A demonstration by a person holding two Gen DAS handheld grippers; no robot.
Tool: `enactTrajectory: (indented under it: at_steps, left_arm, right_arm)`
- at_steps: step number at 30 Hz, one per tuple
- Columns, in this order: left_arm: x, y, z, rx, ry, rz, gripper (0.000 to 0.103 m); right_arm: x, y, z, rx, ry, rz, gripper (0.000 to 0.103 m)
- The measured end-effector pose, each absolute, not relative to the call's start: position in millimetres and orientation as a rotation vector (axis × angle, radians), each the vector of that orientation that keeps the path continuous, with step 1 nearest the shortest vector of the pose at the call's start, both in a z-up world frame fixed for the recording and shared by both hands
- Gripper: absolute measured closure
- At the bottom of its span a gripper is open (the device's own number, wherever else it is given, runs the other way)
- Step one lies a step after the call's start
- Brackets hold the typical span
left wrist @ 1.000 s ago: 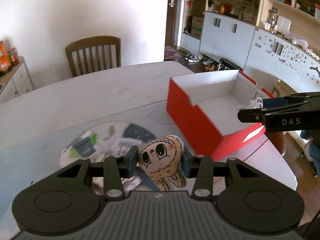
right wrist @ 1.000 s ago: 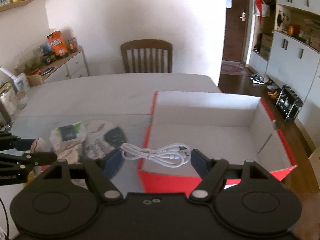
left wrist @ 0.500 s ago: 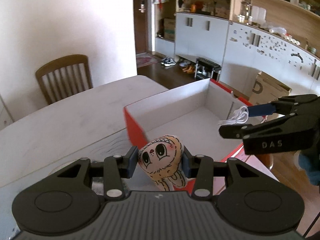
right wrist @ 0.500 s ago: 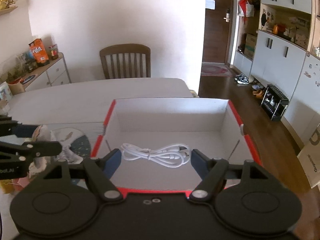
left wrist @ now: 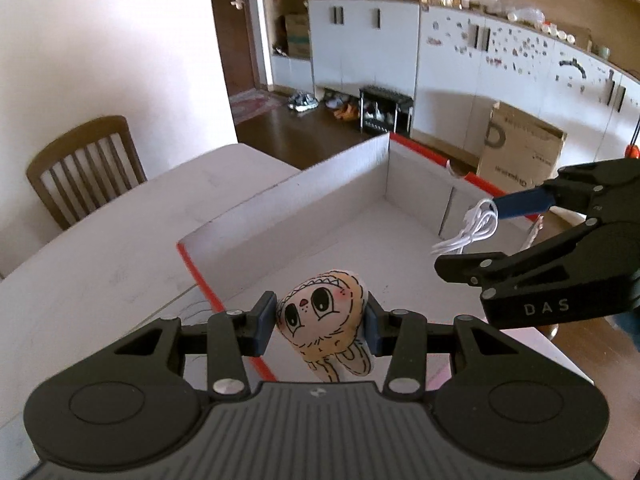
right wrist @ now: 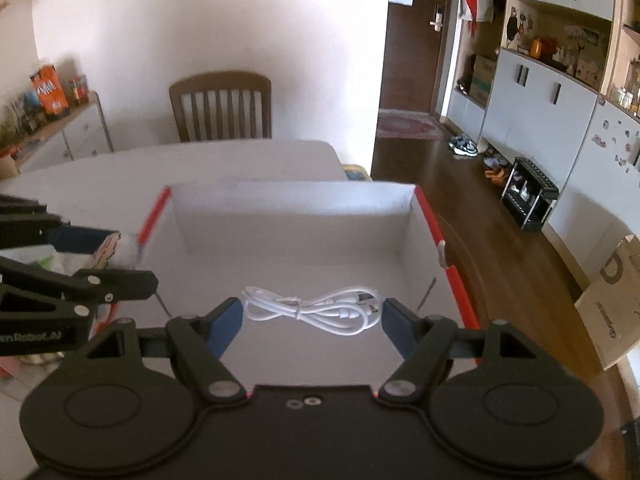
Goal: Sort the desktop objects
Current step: 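Carry the doll in the left tool and cable in the right tool over the red box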
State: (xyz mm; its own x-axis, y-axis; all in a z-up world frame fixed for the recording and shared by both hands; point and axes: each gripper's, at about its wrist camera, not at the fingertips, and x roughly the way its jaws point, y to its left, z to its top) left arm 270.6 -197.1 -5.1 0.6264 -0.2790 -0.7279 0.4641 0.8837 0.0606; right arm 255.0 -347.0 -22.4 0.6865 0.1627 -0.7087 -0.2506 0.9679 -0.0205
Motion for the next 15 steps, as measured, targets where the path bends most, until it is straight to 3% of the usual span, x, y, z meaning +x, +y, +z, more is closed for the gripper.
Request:
enactTrajectory:
  at_steps: [15]
  left_arm:
    - [323, -237, -42, 0.377, 0.905, -0.487, 0.059]
  right_arm:
    - [297, -357, -59, -0.228, 0.845, 0.270, 0.027]
